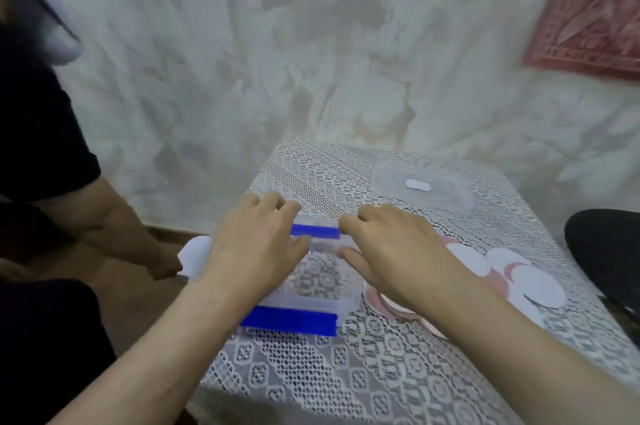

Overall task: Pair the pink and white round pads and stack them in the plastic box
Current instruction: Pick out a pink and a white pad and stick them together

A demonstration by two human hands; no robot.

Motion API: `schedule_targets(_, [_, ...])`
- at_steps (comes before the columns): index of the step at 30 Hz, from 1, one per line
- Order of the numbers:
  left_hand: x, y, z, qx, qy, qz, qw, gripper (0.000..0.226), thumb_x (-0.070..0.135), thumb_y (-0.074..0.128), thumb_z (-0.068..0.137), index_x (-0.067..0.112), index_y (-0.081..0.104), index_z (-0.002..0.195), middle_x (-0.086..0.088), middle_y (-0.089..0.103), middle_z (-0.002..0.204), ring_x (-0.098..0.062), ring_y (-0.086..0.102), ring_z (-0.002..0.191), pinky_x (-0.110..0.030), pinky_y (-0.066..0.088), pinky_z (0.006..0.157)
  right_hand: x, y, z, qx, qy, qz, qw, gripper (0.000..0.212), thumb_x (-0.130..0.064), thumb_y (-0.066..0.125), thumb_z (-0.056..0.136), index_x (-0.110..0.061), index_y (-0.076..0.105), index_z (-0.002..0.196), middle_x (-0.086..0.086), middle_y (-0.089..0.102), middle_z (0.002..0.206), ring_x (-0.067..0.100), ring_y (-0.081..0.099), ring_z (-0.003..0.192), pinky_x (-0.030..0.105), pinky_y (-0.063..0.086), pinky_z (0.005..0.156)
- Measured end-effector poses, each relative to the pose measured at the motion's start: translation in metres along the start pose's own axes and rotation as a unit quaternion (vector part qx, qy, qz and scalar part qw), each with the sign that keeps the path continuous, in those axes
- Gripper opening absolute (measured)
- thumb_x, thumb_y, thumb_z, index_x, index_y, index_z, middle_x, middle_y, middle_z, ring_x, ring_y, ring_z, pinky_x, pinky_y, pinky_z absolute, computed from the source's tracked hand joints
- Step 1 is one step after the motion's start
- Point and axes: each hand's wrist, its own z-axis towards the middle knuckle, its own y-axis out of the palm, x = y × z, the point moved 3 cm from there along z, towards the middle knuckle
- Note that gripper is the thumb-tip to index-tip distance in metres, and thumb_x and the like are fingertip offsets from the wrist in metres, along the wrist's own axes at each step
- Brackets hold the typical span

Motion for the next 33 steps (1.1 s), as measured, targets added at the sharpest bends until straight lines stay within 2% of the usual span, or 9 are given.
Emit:
schedule_targets(3, [0.043, 0.004, 0.013, 0.006, 0.035, -0.010, 0.999, 0.055, 0.054, 0.043, 0.086, 0.017, 0.069, 0.119, -0.003, 0.069, 0.105, -0.030, 0.061, 0.093, -0.045, 0.055, 0.072, 0.030, -0.005, -0.025, 0.002, 0.050, -0.002, 0.999, 0.033, -0.051, 0.041, 0.104, -0.025, 0.050, 0.122, -0.001, 0.055, 0.114, 0.026, 0.055, 0.110, 0.035, 0.033, 0.068])
schedule_targets(7, [0.101, 0.015, 0.025, 0.013, 0.075, -0.004, 0.997, 0.045, 0.049, 0.054, 0.086, 0.017, 0.071, 0.113, -0.004, 0.070, 0.101, -0.030, 0.061, 0.087, -0.042, 0.053, 0.067, 0.072, -0.001, -0.063, -0.008, 0.117, 0.000, 0.993, 0.031, -0.051, 0.041, 0.103, -0.027, 0.049, 0.122, -0.001, 0.052, 0.115, 0.028, 0.053, 0.111, 0.035, 0.031, 0.069])
schedule_targets(10, [0.140, 0.030, 0.029, 0.005, 0.097, -0.010, 0.995, 0.044, 0.047, 0.052, 0.082, 0.016, 0.072, 0.106, -0.005, 0.069, 0.096, -0.031, 0.060, 0.083, -0.042, 0.053, 0.067, 0.100, 0.011, -0.089, -0.034, 0.167, -0.004, 0.985, 0.036, -0.055, 0.042, 0.101, -0.027, 0.048, 0.124, -0.001, 0.049, 0.119, 0.026, 0.050, 0.116, 0.035, 0.032, 0.071])
schedule_targets(15, [0.182, 0.069, 0.019, -0.034, 0.111, -0.004, 0.993, 0.035, 0.042, 0.057, 0.081, 0.019, 0.071, 0.104, -0.005, 0.068, 0.096, -0.030, 0.059, 0.085, -0.039, 0.052, 0.065, 0.125, 0.040, -0.126, -0.052, 0.218, 0.030, 0.974, 0.032, -0.047, 0.038, 0.105, -0.027, 0.047, 0.128, 0.000, 0.046, 0.124, 0.026, 0.049, 0.117, 0.037, 0.034, 0.072])
schedule_targets(19, [0.191, 0.090, 0.006, -0.046, 0.100, -0.015, 0.994, 0.035, 0.038, 0.047, 0.089, 0.022, 0.071, 0.108, -0.004, 0.067, 0.101, -0.032, 0.057, 0.089, -0.042, 0.051, 0.069, 0.125, 0.065, -0.146, -0.061, 0.231, 0.095, 0.966, 0.034, -0.048, 0.035, 0.104, -0.028, 0.044, 0.130, -0.003, 0.041, 0.127, 0.023, 0.047, 0.113, 0.036, 0.041, 0.076])
schedule_targets(22, [0.192, 0.090, 0.003, -0.031, 0.093, -0.022, 0.995, 0.032, 0.036, 0.049, 0.090, 0.021, 0.071, 0.108, -0.004, 0.066, 0.103, -0.031, 0.056, 0.088, -0.042, 0.050, 0.070, 0.131, 0.069, -0.145, -0.060, 0.236, 0.130, 0.961, 0.031, -0.048, 0.038, 0.103, -0.032, 0.046, 0.129, -0.004, 0.041, 0.125, 0.022, 0.049, 0.111, 0.036, 0.046, 0.080])
schedule_targets(26, [0.187, 0.087, -0.003, -0.023, 0.091, -0.053, 0.994, 0.029, 0.035, 0.054, 0.090, 0.021, 0.072, 0.107, 0.000, 0.067, 0.106, -0.028, 0.056, 0.088, -0.043, 0.051, 0.073, 0.149, 0.068, -0.135, -0.063, 0.250, 0.183, 0.949, 0.026, -0.050, 0.044, 0.101, -0.035, 0.054, 0.119, -0.010, 0.045, 0.110, 0.020, 0.058, 0.098, 0.037, 0.049, 0.081])
schedule_targets(29, [0.180, 0.087, -0.009, -0.013, 0.102, -0.079, 0.992, 0.028, 0.033, 0.057, 0.090, 0.020, 0.071, 0.111, 0.002, 0.067, 0.114, -0.027, 0.057, 0.092, -0.043, 0.051, 0.076, 0.158, 0.071, -0.130, -0.078, 0.255, 0.195, 0.944, 0.033, -0.053, 0.044, 0.101, -0.036, 0.052, 0.128, -0.011, 0.049, 0.114, 0.020, 0.059, 0.102, 0.039, 0.050, 0.085])
schedule_targets(33, [0.176, 0.087, -0.012, -0.008, 0.118, -0.093, 0.989, 0.033, 0.035, 0.054, 0.090, 0.020, 0.071, 0.115, 0.002, 0.067, 0.117, -0.026, 0.057, 0.096, -0.042, 0.052, 0.080, 0.160, 0.072, -0.132, -0.101, 0.256, 0.199, 0.941, 0.034, -0.055, 0.049, 0.098, -0.035, 0.054, 0.125, -0.008, 0.047, 0.114, 0.021, 0.058, 0.102, 0.038, 0.049, 0.086])
